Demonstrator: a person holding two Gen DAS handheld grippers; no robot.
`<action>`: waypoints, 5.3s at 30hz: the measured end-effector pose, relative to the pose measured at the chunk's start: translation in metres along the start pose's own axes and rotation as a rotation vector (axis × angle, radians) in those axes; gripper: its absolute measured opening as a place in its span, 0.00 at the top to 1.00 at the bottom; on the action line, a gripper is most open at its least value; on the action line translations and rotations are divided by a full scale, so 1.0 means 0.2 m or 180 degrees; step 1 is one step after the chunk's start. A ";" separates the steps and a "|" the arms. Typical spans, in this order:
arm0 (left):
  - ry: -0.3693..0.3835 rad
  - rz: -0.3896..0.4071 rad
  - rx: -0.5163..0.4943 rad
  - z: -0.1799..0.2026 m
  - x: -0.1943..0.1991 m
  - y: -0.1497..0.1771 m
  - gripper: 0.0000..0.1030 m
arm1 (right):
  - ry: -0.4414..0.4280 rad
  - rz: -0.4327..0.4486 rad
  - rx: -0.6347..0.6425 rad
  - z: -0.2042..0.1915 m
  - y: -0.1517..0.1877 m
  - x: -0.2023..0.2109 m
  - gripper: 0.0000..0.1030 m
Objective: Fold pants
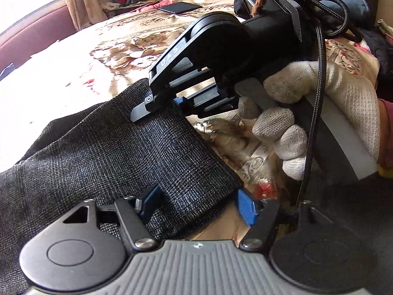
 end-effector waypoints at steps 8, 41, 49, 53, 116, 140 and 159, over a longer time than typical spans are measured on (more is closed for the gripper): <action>0.0271 0.0094 -0.0062 0.14 -0.08 -0.14 0.24 | 0.0219 0.0074 0.0059 0.11 -0.13 0.19 0.91; 0.0085 0.0318 0.0367 -0.20 0.08 -0.03 0.24 | 0.0363 0.0105 -0.0275 0.27 -0.08 0.40 0.68; 0.0072 0.0410 0.0360 -0.24 0.12 -0.02 0.24 | 0.0609 0.0237 -0.0090 0.07 -0.07 0.45 0.90; -0.0062 0.0500 0.0405 -0.31 0.17 0.03 0.24 | 0.0713 0.0195 0.0194 -0.14 -0.07 0.42 0.90; -0.1051 0.0921 0.1784 -1.06 0.70 0.67 0.23 | 0.1244 -0.0401 0.2116 -1.27 0.72 -0.76 0.87; -0.0642 0.1366 0.1713 -0.87 0.84 0.55 0.21 | 0.1027 -0.0762 0.2084 -1.29 0.60 -0.74 0.93; -0.0997 0.1496 0.1679 -0.87 0.80 0.54 0.45 | 0.0788 -0.0982 0.1831 -1.33 0.54 -0.74 0.92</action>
Point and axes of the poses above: each gripper's, at about its wrist camera, not at the fingertips, and x roughly against the way its jaws point, z to its right, y to its underside, the point moved 5 cm from there along -x, roughly the way its jaws point, and after that the axes turned 3 degrees about z, right-handed, at the moved point
